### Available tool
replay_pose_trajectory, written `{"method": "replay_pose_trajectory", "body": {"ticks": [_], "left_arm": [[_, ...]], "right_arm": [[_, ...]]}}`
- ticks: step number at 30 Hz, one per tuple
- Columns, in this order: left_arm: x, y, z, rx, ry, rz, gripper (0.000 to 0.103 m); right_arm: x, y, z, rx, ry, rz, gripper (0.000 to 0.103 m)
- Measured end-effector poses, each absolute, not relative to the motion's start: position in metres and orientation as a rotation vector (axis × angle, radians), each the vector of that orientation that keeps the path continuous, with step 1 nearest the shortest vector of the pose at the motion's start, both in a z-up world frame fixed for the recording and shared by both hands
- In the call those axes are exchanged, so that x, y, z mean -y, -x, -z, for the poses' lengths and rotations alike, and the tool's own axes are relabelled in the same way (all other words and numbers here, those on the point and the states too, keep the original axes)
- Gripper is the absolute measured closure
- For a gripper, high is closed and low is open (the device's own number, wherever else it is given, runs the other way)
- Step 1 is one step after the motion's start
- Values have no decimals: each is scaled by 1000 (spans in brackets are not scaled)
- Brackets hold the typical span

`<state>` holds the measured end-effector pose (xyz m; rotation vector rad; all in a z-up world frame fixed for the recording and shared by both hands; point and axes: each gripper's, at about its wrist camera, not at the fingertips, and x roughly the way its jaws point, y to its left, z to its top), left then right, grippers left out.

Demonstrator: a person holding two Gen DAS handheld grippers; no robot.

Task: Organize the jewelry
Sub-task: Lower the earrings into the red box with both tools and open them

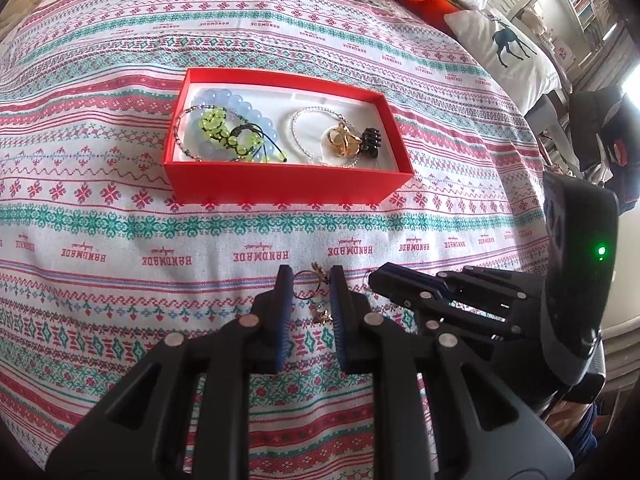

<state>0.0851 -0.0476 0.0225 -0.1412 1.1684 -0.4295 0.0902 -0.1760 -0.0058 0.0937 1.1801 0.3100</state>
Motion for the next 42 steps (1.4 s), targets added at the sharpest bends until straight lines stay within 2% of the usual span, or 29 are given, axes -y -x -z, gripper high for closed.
{"method": "replay_pose_trajectory", "body": {"ticks": [16, 26, 42], "left_arm": [[29, -99, -60, -1038, 254, 428, 83], [34, -119, -62, -1023, 295, 410, 83], [41, -152, -37, -1035, 286, 344, 83]], "right_arm": [[192, -89, -43, -1017, -195, -380, 98], [200, -106, -56, -955, -266, -380, 98], [192, -139, -43, -926, -323, -360, 98]]}}
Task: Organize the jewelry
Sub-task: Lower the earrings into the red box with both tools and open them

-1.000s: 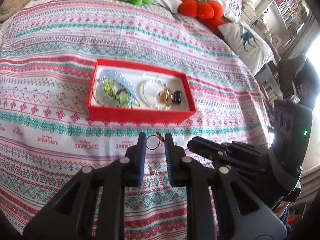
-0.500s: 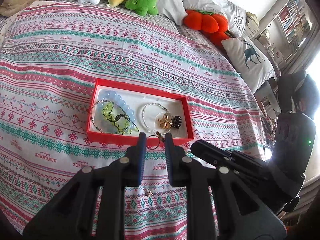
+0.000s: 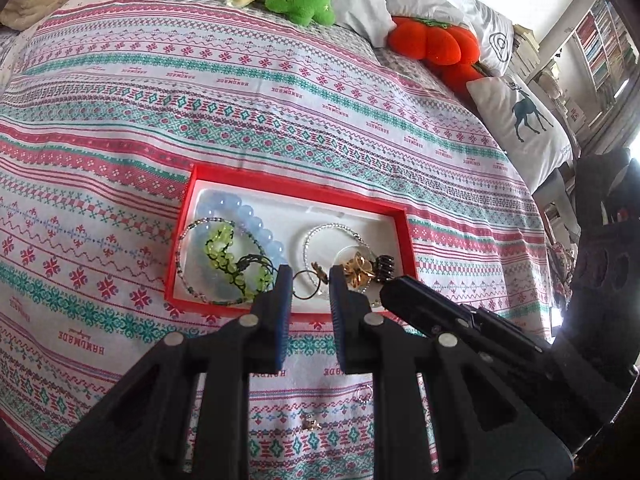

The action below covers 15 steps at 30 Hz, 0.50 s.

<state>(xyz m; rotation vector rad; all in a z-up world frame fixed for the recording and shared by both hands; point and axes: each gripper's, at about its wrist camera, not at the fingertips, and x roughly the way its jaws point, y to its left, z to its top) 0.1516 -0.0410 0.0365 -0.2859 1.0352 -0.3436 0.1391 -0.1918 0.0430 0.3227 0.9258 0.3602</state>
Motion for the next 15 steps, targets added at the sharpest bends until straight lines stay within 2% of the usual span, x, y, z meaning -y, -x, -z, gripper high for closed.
{"method": "replay_pose_trajectory", "body": {"ticks": [15], "left_arm": [[46, -162, -31, -1030, 254, 339, 83]], "right_arm": [[187, -150, -31, -924, -300, -346, 98]]}}
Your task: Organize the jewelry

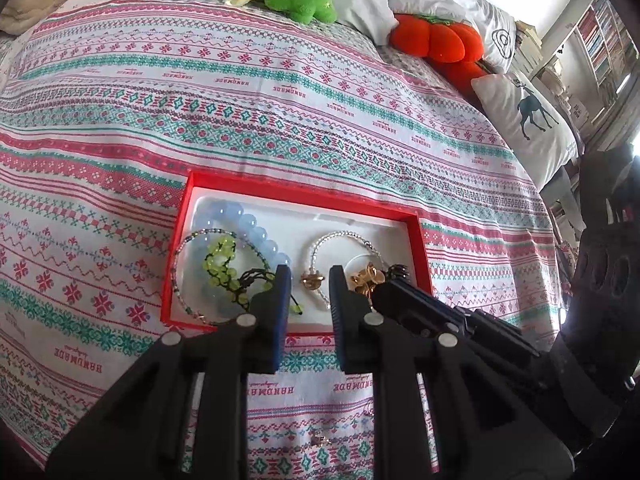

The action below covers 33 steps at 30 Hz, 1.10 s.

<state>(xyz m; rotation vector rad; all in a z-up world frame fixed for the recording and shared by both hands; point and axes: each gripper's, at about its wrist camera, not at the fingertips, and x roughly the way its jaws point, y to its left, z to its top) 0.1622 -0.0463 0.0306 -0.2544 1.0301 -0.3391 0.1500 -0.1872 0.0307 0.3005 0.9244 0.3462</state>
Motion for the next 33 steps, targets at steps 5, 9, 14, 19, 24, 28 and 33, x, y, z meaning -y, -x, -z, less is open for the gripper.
{"method": "replay_pose_trajectory", "body": {"ticks": [5, 9, 14, 19, 24, 28, 33], "left_arm": [[48, -160, -35, -1008, 222, 335, 83], [42, -160, -35, -1006, 212, 307, 83], [38, -158, -38, -1003, 202, 287, 83], [33, -152, -43, -1002, 206, 285, 83], [29, -138, -46, -1011, 192, 299, 82], [25, -124, -46, -1024, 173, 320, 82], [29, -104, -41, -1074, 158, 381, 82]], "right_arm": [[186, -150, -29, -920, -299, -345, 98], [183, -153, -26, -921, -296, -347, 97], [184, -153, -25, -919, -327, -360, 79], [197, -147, -32, -907, -349, -332, 77], [213, -132, -43, -897, -361, -308, 69], [219, -113, -42, -932, -336, -300, 68], [213, -96, -36, -995, -281, -311, 68]]}}
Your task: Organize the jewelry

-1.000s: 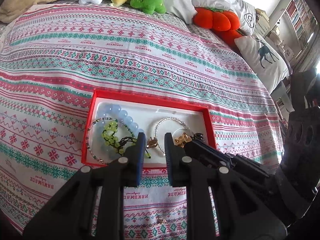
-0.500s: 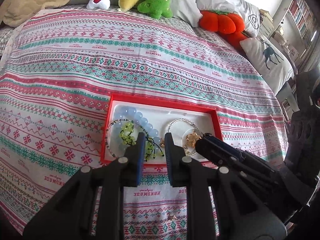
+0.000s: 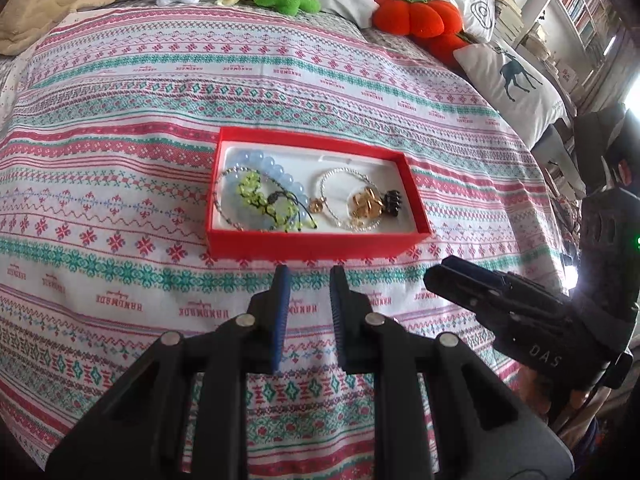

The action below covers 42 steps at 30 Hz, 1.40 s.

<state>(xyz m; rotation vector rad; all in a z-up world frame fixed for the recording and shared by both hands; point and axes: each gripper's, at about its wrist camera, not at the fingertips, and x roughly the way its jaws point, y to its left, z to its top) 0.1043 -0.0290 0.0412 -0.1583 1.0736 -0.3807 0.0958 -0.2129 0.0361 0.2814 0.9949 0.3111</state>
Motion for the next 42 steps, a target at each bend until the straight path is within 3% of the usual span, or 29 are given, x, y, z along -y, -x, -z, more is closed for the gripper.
{"method": "replay_pose_trajectory", "body": {"ticks": [14, 34, 37, 41, 42], "left_arm": [[22, -93, -38, -1121, 201, 344, 82], [29, -102, -29, -1165, 227, 340, 82], [29, -102, -28, -1171, 223, 340, 82], [31, -103, -28, -1172, 218, 338, 83], [31, -103, -27, -1173, 217, 335, 83]], "right_arm": [[177, -85, -5, -1143, -165, -396, 68], [140, -78, 20, -1185, 9, -431, 68], [132, -78, 27, -1190, 52, -415, 71], [122, -77, 27, -1174, 101, -420, 93], [120, -76, 29, -1174, 102, -419, 93]]}}
